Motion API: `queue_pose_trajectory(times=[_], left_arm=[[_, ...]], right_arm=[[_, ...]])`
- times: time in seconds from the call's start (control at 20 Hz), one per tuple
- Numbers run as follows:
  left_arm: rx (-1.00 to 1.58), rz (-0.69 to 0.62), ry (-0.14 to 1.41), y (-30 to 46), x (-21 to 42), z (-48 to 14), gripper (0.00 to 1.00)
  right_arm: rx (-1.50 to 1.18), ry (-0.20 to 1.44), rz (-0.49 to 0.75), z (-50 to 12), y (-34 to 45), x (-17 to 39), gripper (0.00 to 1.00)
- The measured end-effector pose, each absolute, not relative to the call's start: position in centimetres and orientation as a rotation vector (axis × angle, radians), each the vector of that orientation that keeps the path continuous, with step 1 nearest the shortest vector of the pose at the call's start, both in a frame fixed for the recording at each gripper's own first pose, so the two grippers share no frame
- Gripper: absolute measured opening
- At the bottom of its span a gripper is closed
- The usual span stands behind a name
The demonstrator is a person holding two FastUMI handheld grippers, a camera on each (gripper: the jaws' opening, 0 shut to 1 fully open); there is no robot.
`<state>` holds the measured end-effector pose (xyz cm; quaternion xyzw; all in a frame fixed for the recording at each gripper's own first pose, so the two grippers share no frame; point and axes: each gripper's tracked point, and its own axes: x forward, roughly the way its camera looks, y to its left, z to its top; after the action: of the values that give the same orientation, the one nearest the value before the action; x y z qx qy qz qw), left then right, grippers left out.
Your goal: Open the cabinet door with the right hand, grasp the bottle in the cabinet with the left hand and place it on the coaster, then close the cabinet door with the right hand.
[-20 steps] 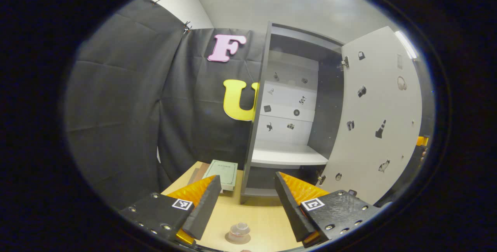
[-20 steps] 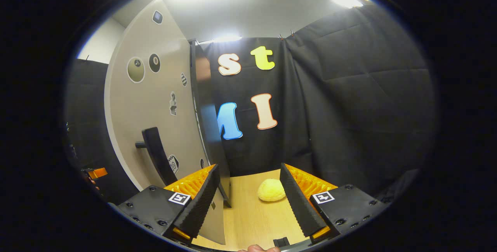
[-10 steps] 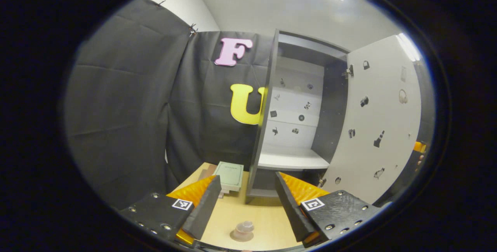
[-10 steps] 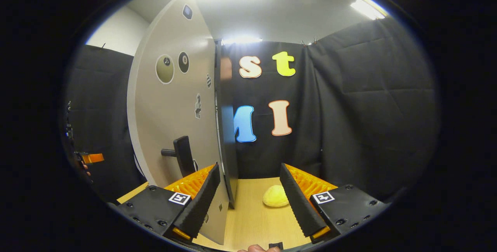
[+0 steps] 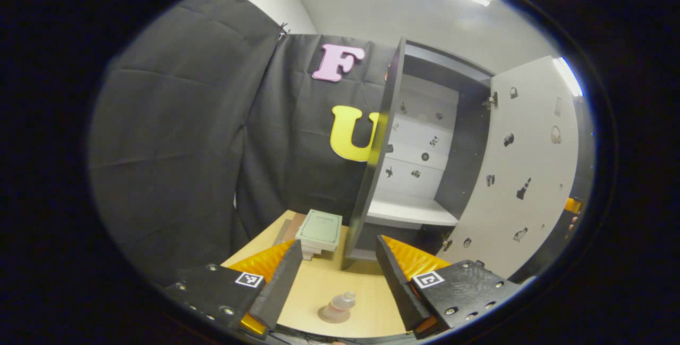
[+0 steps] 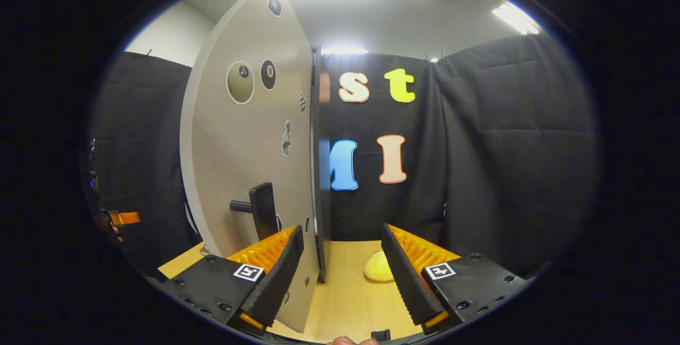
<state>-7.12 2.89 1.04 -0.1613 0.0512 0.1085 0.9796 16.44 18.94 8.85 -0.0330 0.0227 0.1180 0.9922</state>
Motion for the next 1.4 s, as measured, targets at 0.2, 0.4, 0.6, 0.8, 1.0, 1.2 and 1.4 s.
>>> queue_pose_trajectory(times=[0.2, 0.4, 0.6, 0.8, 1.0, 1.2, 1.4], left_arm=[[-0.359, 0.195, 0.108, 3.5, -7.7, 0.3, 0.84], [-0.347, 0.187, 0.128, 4.1, -8.5, -0.7, 0.84], [-0.339, 0.205, 0.160, 5.2, -8.8, -1.8, 0.84], [-0.367, 0.224, 0.176, 6.4, -7.6, -2.1, 0.86], [-0.322, 0.256, 0.169, 8.1, -6.0, -1.3, 0.84], [-0.295, 0.295, 0.135, 9.6, -3.5, 0.3, 0.84], [-0.300, 0.337, 0.090, 10.5, -2.0, 1.9, 0.84]], right_arm=[[-0.061, 0.054, 0.286, 8.4, 23.1, 15.3, 0.95], [-0.057, 0.057, 0.345, 7.8, 28.1, 15.1, 0.95], [-0.048, 0.073, 0.427, 7.3, 32.6, 16.1, 0.95], [-0.046, 0.079, 0.515, 6.9, 37.2, 17.8, 0.95], [-0.010, 0.094, 0.626, 5.6, 42.7, 19.0, 0.90], [-0.019, 0.119, 0.726, 4.1, 46.0, 20.6, 0.92], [-0.036, 0.095, 0.711, 4.4, 45.5, 22.4, 0.96]])
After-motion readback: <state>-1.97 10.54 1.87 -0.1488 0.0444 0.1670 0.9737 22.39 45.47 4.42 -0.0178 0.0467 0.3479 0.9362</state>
